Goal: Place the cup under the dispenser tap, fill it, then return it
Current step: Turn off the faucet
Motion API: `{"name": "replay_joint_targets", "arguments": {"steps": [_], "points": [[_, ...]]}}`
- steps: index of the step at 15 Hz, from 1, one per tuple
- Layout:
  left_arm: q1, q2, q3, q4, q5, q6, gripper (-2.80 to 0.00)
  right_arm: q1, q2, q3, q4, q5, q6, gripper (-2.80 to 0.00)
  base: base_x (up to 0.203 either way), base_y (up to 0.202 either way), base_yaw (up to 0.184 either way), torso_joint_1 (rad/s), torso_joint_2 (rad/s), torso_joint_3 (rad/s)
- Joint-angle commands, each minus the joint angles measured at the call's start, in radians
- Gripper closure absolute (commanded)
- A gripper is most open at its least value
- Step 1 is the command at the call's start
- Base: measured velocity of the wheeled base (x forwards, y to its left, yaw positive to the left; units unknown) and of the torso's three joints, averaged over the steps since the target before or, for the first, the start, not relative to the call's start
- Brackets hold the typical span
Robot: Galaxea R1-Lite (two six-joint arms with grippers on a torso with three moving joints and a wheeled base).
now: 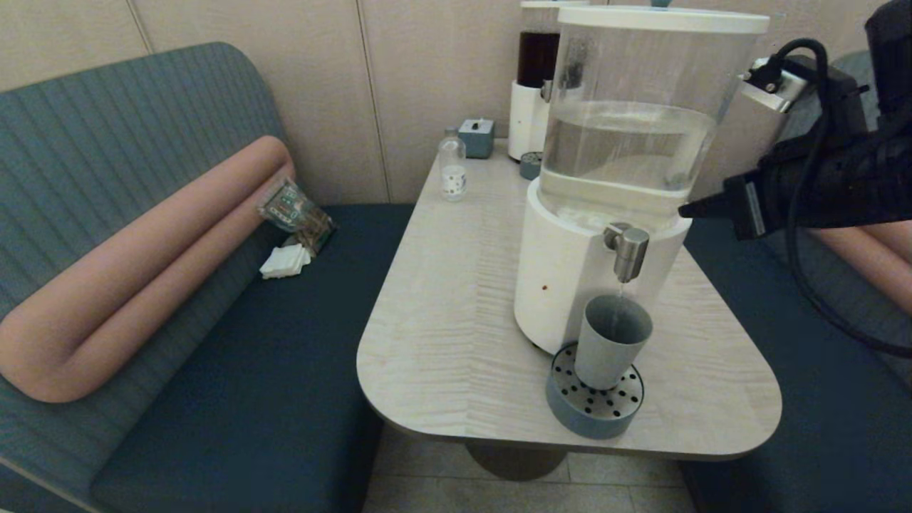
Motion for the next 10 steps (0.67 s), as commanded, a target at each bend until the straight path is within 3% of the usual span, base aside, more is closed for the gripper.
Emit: {"name": "replay_joint_targets", "arguments": {"steps": [1,10], "points": [[0.0,0.002,0.0,0.0,0.0,0.001,0.0,-0.051,-0.131,0.073,0.007,0.004,-0.002,0.0,0.0,0.0,0.0,0.0,0.0,0.0],[0.0,0.002,0.0,0.0,0.0,0.001,0.0,-0.317,-0.739,0.574,-0.026,-0.001,-0.018,0.0,0.0,0.0,0.0,0.0,0.0,0.0]]}}
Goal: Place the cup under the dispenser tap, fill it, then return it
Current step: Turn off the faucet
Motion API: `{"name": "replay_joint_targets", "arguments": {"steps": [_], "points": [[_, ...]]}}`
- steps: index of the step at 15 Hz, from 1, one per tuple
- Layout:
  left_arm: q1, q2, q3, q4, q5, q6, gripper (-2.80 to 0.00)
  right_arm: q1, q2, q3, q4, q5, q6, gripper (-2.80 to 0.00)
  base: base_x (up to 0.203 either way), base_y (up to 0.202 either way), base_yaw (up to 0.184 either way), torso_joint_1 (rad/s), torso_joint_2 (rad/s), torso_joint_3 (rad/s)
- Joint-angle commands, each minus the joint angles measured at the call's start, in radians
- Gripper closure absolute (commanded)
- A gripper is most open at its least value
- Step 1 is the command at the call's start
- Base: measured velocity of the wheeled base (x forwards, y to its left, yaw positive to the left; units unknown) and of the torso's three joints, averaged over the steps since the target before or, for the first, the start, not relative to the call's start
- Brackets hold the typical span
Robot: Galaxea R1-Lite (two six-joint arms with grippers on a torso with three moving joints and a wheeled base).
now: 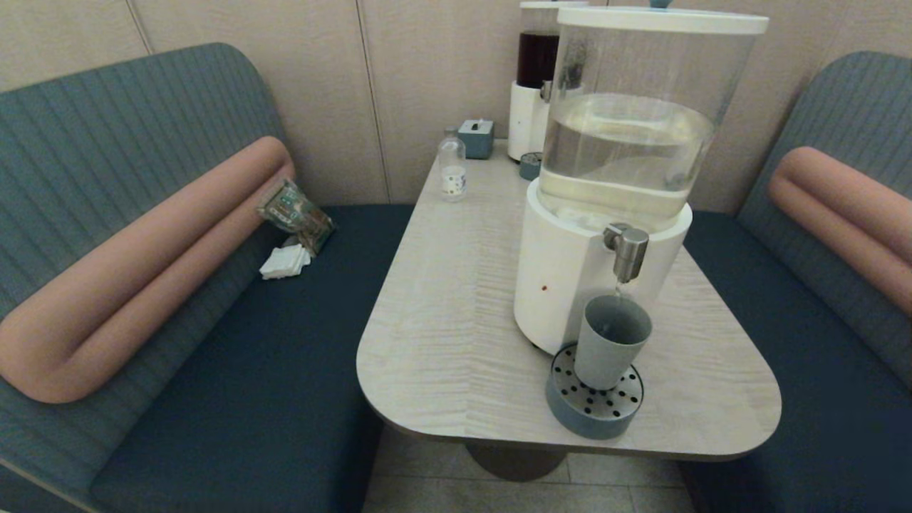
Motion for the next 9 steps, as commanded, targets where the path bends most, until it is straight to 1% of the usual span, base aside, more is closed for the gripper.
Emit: {"name": "replay_joint_targets", "arguments": {"steps": [1,3,7,9], "points": [[0.001,0.002,0.0,0.0,0.0,0.0,0.0,-0.047,-0.221,0.138,-0.001,-0.008,-0.004,0.0,0.0,0.0,0.0,0.0,0.0,0.0],[0.001,0.002,0.0,0.0,0.0,0.0,0.0,-0.063,-0.333,0.241,-0.005,-0.021,-0.018,0.0,0.0,0.0,0.0,0.0,0.0,0.0],[0.001,0.002,0.0,0.0,0.0,0.0,0.0,-0.07,-0.518,0.371,-0.021,-0.044,-0.041,0.0,0.0,0.0,0.0,0.0,0.0,0.0],[0.001,0.002,0.0,0.0,0.0,0.0,0.0,-0.071,-0.595,0.469,-0.111,-0.072,-0.046,0.0,0.0,0.0,0.0,0.0,0.0,0.0]]}}
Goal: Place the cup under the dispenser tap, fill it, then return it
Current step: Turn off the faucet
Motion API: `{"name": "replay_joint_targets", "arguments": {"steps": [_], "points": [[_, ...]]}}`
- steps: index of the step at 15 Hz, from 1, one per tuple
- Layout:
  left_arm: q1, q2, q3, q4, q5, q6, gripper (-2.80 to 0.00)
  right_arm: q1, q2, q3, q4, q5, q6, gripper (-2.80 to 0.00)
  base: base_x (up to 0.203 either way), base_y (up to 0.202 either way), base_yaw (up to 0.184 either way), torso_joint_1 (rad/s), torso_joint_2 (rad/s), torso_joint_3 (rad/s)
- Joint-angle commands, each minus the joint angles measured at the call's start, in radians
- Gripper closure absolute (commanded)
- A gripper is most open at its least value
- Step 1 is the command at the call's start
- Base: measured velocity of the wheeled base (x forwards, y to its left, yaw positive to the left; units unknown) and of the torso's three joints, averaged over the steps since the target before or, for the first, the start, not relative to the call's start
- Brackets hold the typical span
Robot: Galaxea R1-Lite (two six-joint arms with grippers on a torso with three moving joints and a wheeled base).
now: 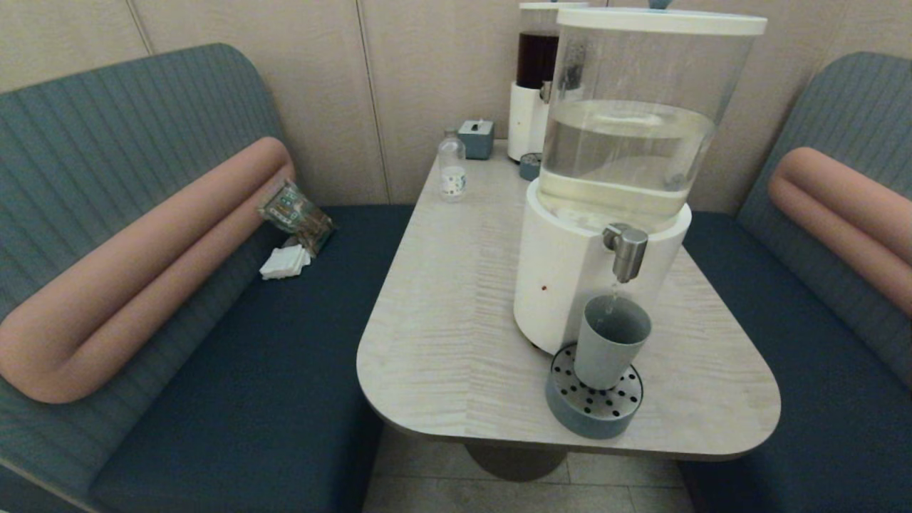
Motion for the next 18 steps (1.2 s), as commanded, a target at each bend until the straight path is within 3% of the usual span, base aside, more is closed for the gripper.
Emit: {"name": "replay_joint_targets", "arguments": {"steps": [1,4,9,12,16,18], "points": [[0.0,0.002,0.0,0.0,0.0,0.001,0.0,-0.001,-0.138,0.093,-0.076,-0.015,-0.004,0.0,0.0,0.0,0.0,0.0,0.0,0.0],[0.0,0.002,0.0,0.0,0.0,0.001,0.0,0.003,-0.234,0.152,-0.101,-0.017,0.003,0.0,0.0,0.0,0.0,0.0,0.0,0.0],[0.0,0.002,0.0,0.0,0.0,0.001,0.0,0.005,-0.235,0.24,-0.215,-0.004,0.072,0.0,0.0,0.0,0.0,0.0,0.0,0.0],[0.0,0.002,0.0,0.0,0.0,0.001,0.0,0.036,-0.263,0.25,-0.169,0.026,0.077,0.0,0.0,0.0,0.0,0.0,0.0,0.0],[0.0,0.002,0.0,0.0,0.0,0.001,0.0,0.078,-0.421,0.275,-0.062,0.02,0.065,0.0,0.0,0.0,0.0,0.0,0.0,0.0],[0.0,0.002,0.0,-0.001,0.0,0.0,0.0,0.082,-0.505,0.34,-0.071,-0.006,0.046,0.0,0.0,0.0,0.0,0.0,0.0,0.0]]}}
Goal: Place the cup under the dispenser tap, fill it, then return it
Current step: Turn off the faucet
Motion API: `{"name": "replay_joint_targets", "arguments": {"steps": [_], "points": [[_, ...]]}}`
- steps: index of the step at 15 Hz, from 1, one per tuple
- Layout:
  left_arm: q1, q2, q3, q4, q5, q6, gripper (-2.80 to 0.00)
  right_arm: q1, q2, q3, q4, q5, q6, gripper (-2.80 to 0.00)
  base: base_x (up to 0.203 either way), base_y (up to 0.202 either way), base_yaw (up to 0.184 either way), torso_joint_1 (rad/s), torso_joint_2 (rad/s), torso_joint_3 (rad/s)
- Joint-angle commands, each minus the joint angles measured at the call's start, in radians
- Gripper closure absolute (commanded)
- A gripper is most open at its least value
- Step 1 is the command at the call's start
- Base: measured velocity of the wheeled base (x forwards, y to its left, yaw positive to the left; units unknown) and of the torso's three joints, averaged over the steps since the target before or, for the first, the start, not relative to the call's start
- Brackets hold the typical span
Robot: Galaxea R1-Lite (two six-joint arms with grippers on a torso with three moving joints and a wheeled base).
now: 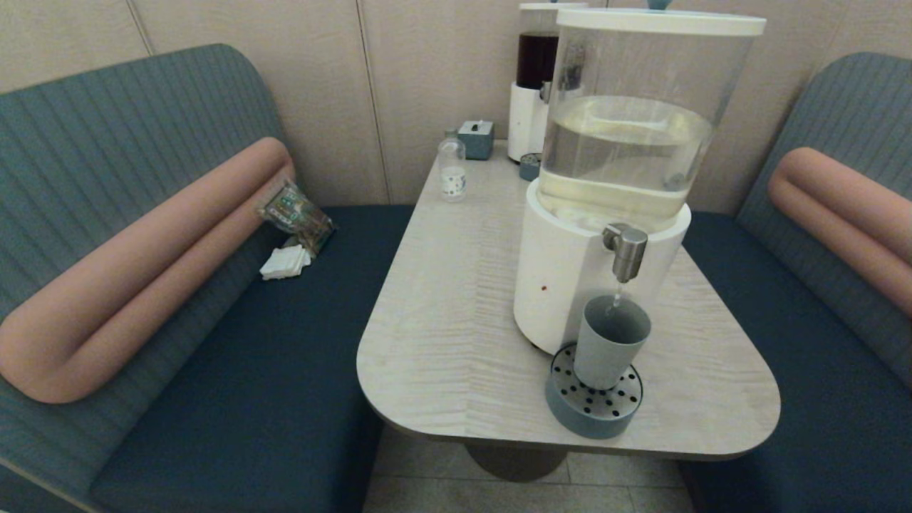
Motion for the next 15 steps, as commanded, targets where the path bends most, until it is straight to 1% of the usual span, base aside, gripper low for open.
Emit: {"name": "replay_joint_targets", "arguments": {"steps": [1,2,4,5,10,11,12,13,14,15], "points": [[0.0,0.002,0.0,-0.001,0.0,0.001,0.0,0.004,-0.092,0.096,-0.051,-0.035,-0.011,0.0,0.0,0.0,0.0,0.0,0.0,0.0],[0.0,0.002,0.0,-0.001,0.0,0.001,0.0,0.004,-0.092,0.151,-0.116,-0.051,-0.017,0.0,0.0,0.0,0.0,0.0,0.0,0.0],[0.0,0.002,0.0,-0.001,0.0,0.001,0.0,0.004,-0.092,0.313,-0.316,-0.062,-0.034,0.0,0.0,0.0,0.0,0.0,0.0,0.0],[0.0,0.002,0.0,-0.001,0.0,0.001,0.0,0.005,-0.092,0.36,-0.376,-0.062,-0.036,0.0,0.0,0.0,0.0,0.0,0.0,0.0],[0.0,0.002,0.0,-0.001,0.0,0.001,0.0,0.005,-0.091,0.361,-0.36,-0.048,-0.006,0.0,0.0,0.0,0.0,0.0,0.0,0.0],[0.0,0.002,0.0,0.0,0.0,0.001,0.0,0.005,-0.091,0.361,-0.331,-0.044,0.002,0.0,0.0,0.0,0.0,0.0,0.0,0.0],[0.0,0.002,0.0,-0.001,0.0,0.001,0.0,0.006,-0.09,0.35,-0.266,-0.044,0.017,0.0,0.0,0.0,0.0,0.0,0.0,0.0],[0.0,0.002,0.0,-0.001,0.0,-0.001,0.0,0.006,-0.09,0.344,-0.255,-0.048,0.064,0.0,0.0,0.0,0.0,0.0,0.0,0.0],[-0.001,0.002,0.0,-0.001,0.0,0.001,0.0,0.006,-0.09,0.344,-0.261,-0.053,0.091,0.0,0.0,0.0,0.0,0.0,0.0,0.0],[0.0,0.002,0.0,-0.001,0.0,0.001,0.0,0.006,-0.09,0.344,-0.262,-0.057,0.1,0.0,0.0,0.0,0.0,0.0,0.0,0.0]]}}
